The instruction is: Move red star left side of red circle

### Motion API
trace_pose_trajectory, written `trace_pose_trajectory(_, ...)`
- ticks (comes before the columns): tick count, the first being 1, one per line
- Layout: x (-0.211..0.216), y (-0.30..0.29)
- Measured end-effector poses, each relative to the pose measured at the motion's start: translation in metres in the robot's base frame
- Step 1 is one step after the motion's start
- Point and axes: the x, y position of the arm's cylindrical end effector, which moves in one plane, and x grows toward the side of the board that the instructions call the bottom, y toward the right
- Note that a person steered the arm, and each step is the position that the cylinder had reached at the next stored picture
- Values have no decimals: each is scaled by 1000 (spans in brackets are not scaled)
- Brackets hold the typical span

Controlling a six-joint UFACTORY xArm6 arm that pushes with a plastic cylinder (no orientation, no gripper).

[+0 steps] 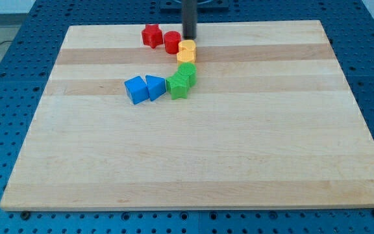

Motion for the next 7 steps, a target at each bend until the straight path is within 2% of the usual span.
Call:
trace_pose_trajectory(1,14,-52)
trace_pose_trajectory(2,6,-50)
trace_pose_trajectory(3,-19,-14)
trace_pose_trajectory(4,-55,-2)
trace_pose_trajectory(5,-57,-10)
trace_pose_trajectory(7,-2,-117)
